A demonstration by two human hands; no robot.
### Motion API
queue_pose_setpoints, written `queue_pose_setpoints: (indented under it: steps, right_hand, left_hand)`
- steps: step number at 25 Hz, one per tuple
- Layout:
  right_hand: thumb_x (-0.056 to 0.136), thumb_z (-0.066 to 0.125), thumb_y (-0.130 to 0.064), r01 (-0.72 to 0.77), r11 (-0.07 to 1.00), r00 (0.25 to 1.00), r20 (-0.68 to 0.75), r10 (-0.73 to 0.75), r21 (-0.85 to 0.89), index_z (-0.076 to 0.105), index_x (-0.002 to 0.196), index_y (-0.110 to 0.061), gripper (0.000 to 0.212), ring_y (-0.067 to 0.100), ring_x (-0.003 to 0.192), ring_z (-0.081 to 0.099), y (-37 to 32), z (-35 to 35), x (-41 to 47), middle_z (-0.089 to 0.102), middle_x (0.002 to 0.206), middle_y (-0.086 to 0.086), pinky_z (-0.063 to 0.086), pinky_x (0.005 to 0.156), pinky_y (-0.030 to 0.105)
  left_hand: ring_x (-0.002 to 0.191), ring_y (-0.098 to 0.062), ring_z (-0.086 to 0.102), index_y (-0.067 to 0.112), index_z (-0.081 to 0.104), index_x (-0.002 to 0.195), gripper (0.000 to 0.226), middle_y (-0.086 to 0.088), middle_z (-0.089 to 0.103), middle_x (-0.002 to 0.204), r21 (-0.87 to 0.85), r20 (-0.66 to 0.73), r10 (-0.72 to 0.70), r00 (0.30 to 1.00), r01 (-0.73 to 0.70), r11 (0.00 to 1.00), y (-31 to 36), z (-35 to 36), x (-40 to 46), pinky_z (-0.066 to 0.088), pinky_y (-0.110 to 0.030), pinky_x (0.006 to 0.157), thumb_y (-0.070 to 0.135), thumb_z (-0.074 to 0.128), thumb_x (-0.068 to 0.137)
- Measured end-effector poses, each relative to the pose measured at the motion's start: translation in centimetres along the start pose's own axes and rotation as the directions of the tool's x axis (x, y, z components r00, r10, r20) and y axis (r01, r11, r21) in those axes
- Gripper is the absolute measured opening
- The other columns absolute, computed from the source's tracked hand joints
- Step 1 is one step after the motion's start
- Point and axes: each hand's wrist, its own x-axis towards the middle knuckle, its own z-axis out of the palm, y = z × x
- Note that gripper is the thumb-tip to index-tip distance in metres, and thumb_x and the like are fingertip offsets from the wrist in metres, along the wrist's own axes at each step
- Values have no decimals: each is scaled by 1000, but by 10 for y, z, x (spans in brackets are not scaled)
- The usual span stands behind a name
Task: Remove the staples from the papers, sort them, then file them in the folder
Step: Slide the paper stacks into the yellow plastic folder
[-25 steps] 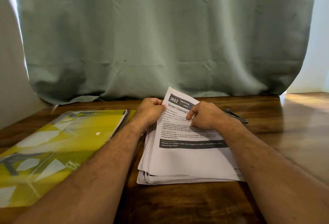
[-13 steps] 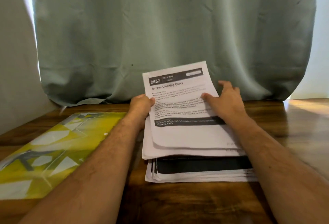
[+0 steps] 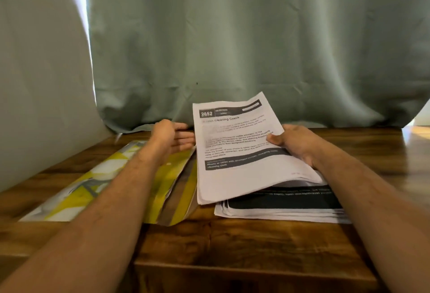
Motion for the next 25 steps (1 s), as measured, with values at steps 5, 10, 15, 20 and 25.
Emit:
queue_pose_setpoints:
  steps: [5, 10, 15, 20, 25]
  right_hand:
    - [90, 68, -10, -71, 976, 997, -23, 68, -207, 72, 107, -8, 17, 22, 87, 71, 5, 1, 5, 75, 102, 4, 54, 80, 34]
    - [90, 69, -15, -105, 953, 993, 25, 116, -284, 72, 107, -9, 18, 23, 91, 68, 6, 2, 4, 73, 100, 4, 52, 78, 34]
    - [87, 73, -21, -159, 941, 987, -12, 163, -298, 69, 112, -6, 29, 31, 93, 70, 8, 8, 9, 74, 103, 10, 55, 87, 42]
    - [88, 72, -18, -175, 955, 984, -27, 174, -238, 69, 105, -3, 23, 31, 86, 69, 4, 15, 4, 73, 98, 13, 55, 74, 37]
    - [87, 73, -14, -194, 973, 979, -96, 183, -128, 69, 98, 0, 19, 33, 82, 68, 1, 12, 2, 73, 89, 14, 55, 86, 44]
  left_hand:
    - [134, -25, 50, 28, 49, 146, 78, -3, 49, 150, 839, 105, 3, 994, -90, 537, -26, -30, -1, 41, -37, 108, 44, 82, 77]
    - [135, -25, 47, 35, 44, 146, 88, -1, 46, 152, 910, 87, -10, 996, -75, 407, -17, -33, -3, 42, -34, 107, 37, 85, 69]
    - [97, -19, 64, 32, 68, 84, 15, 3, 71, 107, 880, 17, 207, 978, -113, 462, -14, -32, -8, 55, -36, 91, 22, 70, 72]
    - [94, -22, 66, 28, 74, 78, 13, 1, 74, 95, 864, -168, 389, 906, -55, 501, -8, -31, -6, 54, -32, 81, 17, 67, 78]
    - [91, -20, 63, 25, 67, 71, 22, 1, 70, 89, 775, -197, 343, 918, -69, 629, -3, -32, -11, 50, -32, 78, 24, 88, 71]
